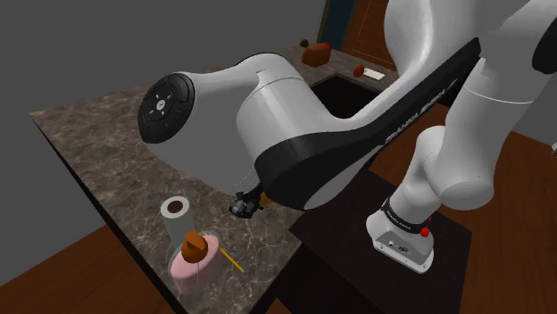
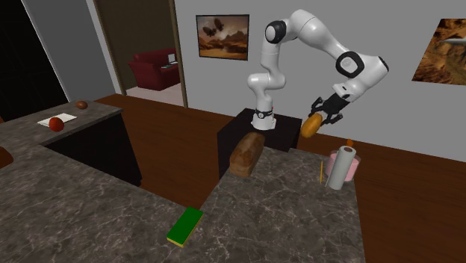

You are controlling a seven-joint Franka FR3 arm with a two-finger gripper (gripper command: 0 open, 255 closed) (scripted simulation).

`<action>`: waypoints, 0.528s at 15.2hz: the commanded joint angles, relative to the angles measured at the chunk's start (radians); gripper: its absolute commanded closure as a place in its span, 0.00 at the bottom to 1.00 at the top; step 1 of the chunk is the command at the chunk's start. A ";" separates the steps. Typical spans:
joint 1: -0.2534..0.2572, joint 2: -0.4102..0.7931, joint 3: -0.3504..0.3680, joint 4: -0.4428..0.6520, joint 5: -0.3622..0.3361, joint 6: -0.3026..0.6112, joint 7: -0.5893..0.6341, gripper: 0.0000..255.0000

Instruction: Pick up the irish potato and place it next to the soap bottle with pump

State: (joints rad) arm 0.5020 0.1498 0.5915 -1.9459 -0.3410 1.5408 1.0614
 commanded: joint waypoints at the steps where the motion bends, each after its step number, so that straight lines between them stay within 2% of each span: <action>1: 0.002 0.010 0.000 -0.015 -0.005 0.022 0.011 1.00; 8: 0.006 0.058 -0.006 -0.058 -0.030 0.096 0.048 1.00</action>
State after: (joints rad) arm 0.5068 0.2008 0.5863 -1.9985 -0.3674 1.6269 1.1042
